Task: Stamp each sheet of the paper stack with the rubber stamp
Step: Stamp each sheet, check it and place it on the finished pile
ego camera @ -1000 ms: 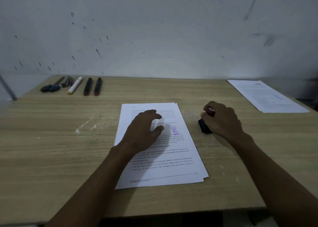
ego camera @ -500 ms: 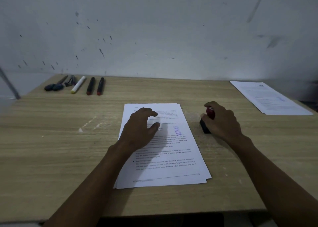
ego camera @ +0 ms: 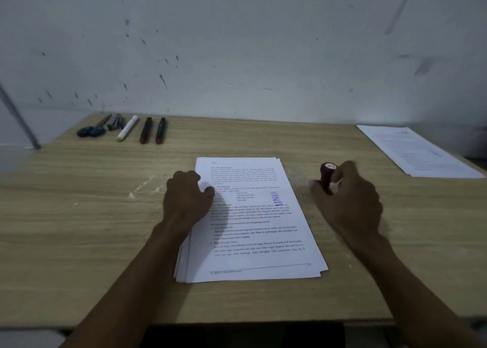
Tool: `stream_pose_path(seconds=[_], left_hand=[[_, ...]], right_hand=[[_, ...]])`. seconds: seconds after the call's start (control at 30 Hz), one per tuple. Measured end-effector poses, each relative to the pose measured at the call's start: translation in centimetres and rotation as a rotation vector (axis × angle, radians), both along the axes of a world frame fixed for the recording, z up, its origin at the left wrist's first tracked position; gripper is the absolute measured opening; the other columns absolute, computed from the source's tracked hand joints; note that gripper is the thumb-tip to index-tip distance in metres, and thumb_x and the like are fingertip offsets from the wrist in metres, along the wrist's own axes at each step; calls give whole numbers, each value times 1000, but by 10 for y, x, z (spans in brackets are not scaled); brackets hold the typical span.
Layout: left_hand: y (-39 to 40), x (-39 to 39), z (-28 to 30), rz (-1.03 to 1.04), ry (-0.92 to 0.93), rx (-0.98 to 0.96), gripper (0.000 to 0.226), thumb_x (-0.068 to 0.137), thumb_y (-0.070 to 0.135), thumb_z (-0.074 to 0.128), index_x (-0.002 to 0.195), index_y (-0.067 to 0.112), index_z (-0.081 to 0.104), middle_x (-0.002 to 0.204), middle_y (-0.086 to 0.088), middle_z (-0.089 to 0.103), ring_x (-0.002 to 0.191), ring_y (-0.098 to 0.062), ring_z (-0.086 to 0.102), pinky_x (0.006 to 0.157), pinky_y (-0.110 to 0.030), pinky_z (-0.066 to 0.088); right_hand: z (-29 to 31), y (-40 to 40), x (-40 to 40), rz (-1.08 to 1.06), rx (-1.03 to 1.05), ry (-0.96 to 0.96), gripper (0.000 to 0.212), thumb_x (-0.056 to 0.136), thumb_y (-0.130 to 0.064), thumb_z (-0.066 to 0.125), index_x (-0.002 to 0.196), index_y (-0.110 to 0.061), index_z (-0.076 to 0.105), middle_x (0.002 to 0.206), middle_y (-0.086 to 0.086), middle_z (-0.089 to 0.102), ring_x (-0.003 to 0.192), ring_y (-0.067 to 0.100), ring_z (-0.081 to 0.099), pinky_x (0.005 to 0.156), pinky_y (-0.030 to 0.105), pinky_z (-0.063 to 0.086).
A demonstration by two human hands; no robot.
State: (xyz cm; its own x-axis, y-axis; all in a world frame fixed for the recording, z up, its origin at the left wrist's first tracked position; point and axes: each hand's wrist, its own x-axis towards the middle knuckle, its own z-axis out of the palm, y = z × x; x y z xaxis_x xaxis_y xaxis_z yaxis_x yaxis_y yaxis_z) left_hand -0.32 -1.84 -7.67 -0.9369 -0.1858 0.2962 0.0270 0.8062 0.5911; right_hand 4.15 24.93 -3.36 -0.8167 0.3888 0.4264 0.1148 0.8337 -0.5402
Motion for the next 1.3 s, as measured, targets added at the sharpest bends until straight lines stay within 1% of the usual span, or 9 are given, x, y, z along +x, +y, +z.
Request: stream_pose_path(seconds=[0.13,0.33,0.5,0.63,0.73,0.9,1.03,1.23,1.3], left_hand=[[-1,6,-5,-1,-47,-19,43,81,27,71,108,-6,63,114,-24,57,112,-40,51,93,-44,44],[8,18,-7,3,-1,-26,39,83,25,70,104,-7,62,114,-22,55,111,-37,49,91,-45,44],[9,21,-12,10,27,-5,40,85,27,68,107,-6,63,120,-19,54,113,-34,48,91,-41,41],[8,21,-14,19,32,-33,33,86,29,64,98,-1,65,117,-15,54,110,-33,48,90,-42,43],[8,21,-15,16,35,-24,32,86,30,64,99,0,64,118,-14,54,111,-32,48,91,-42,43],[5,22,-17,7,55,26,40,86,29,66,112,-1,61,124,-15,53,115,-33,48,94,-40,41],[3,23,-12,30,97,162,46,88,29,65,124,2,57,123,-15,58,115,-31,53,93,-35,39],[-1,22,4,99,51,565,57,90,31,65,138,7,45,127,-12,58,115,-25,55,88,-29,40],[-1,19,9,86,26,687,57,90,31,65,138,6,45,125,-11,59,113,-23,55,89,-31,42]], right_hand=[[-22,-15,15,139,-7,-289,35,78,-58,69,78,-24,60,73,-12,59,69,10,59,60,27,42],[-30,-25,16,127,-33,-295,45,70,-60,77,88,-21,61,88,-7,61,80,14,61,65,29,46],[-26,-31,20,79,76,-382,57,69,-67,73,70,-22,38,92,5,59,86,25,61,62,30,37],[-22,-36,21,92,-15,-396,52,66,-60,80,74,-20,46,80,-2,56,79,22,60,60,29,38],[-25,-35,18,82,-95,-348,38,69,-48,84,82,-21,59,87,-1,64,80,21,64,64,32,48],[-25,-34,21,65,-223,-200,25,74,-31,84,68,-29,60,85,-3,68,82,20,66,72,37,54],[-24,-33,24,110,-341,-100,14,70,-24,87,72,-23,74,72,-8,68,71,14,67,71,40,57],[-10,-26,30,227,-546,44,13,74,-15,84,86,-13,78,67,-10,69,62,4,66,64,26,54],[-4,-21,29,276,-648,53,9,76,-14,83,84,-15,79,65,-5,72,64,11,71,64,31,58]])
